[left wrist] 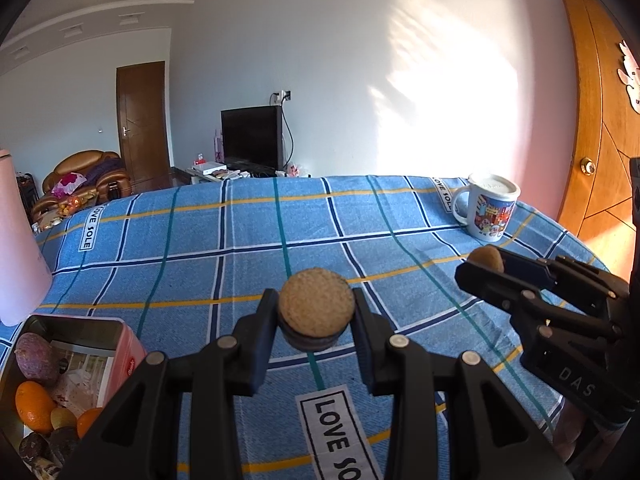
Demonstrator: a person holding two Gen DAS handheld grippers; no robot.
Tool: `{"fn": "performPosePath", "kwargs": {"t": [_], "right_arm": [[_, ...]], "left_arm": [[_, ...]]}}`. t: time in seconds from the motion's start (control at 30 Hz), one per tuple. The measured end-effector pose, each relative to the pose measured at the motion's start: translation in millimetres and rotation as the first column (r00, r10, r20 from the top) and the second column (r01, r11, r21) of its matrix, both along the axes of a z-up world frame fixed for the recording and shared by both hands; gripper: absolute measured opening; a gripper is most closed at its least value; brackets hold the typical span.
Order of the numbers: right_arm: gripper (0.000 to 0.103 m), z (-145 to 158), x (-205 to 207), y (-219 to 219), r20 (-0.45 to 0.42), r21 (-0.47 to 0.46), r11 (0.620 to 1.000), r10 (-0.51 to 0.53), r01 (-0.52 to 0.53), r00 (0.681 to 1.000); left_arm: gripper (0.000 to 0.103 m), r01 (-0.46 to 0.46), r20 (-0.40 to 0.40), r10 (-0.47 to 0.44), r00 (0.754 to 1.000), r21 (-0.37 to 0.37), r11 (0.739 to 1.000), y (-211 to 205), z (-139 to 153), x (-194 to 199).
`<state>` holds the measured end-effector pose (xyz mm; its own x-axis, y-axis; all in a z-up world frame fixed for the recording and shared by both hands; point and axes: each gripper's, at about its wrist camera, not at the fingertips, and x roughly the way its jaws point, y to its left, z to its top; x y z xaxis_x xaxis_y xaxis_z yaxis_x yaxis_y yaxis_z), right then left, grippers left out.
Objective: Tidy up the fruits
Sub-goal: 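Lift and carry the cake slice and yellow-brown fruit over the tin box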
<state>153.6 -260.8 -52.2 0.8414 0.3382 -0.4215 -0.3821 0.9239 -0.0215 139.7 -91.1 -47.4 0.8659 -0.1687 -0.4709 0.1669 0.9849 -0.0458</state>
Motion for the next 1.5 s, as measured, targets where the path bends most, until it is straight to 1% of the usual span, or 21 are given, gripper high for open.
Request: {"fn": "performPosePath", "kwargs": {"t": [0.43,0.57,0.77,1.1,1.27,1.5], "right_arm": [[0.03,5.2,-15.2,2.4,0.071,-0.006,1.0,0.004,-0.004,0.997],[0.03,6.3,-22.1,6.2,0.098,-0.02,1.0,0.016,-0.014,0.995],[0.03,5.5,-26.0,9.3,0.111,-0.028,0.999,0.022,-0.019,0.994],[0.03,4.4,-34.2,18.4,0.091,-0.033,0.998,0.047,-0.044,0.995],[0.03,2.5,-41.1,35.0,0.07,-0.043,0.995,0.09,-0.088,0.993],[0.031,0.2,-47.0,64.9,0.029,-0.015,0.985,0.173,-0.172,0.985]], "left_arm": [[0.037,-0.012,0.044,0.012,0.999,0.012,1.0,0.1,3.3,-11.0],[0.037,-0.015,0.052,0.015,0.999,0.009,1.0,1.8,3.9,-14.5],[0.037,-0.015,0.048,0.015,0.999,-0.002,1.0,5.8,4.0,-17.5],[0.037,-0.022,0.047,0.022,0.999,-0.004,1.0,16.3,4.8,-29.6],[0.037,-0.038,0.048,0.038,0.998,-0.003,0.999,30.3,4.7,-41.7],[0.037,-0.08,0.035,0.08,0.996,-0.011,0.997,59.6,4.1,-60.9]]}}
